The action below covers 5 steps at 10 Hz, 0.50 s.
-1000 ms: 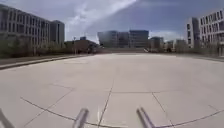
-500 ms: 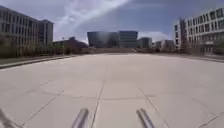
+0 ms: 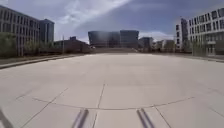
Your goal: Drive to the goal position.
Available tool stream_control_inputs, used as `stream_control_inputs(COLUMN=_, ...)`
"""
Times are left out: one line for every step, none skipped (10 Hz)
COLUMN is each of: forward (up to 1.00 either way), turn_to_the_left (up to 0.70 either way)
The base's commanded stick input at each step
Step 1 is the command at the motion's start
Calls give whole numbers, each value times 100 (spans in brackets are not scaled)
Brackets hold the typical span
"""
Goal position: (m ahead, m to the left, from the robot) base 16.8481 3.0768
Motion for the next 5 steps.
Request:
stream_control_inputs(forward=50, turn_to_the_left=0)
stream_control_inputs(forward=50, turn_to_the_left=0)
stream_control_inputs(forward=50, turn_to_the_left=0)
stream_control_inputs(forward=50, turn_to_the_left=0)
stream_control_inputs(forward=50, turn_to_the_left=0)
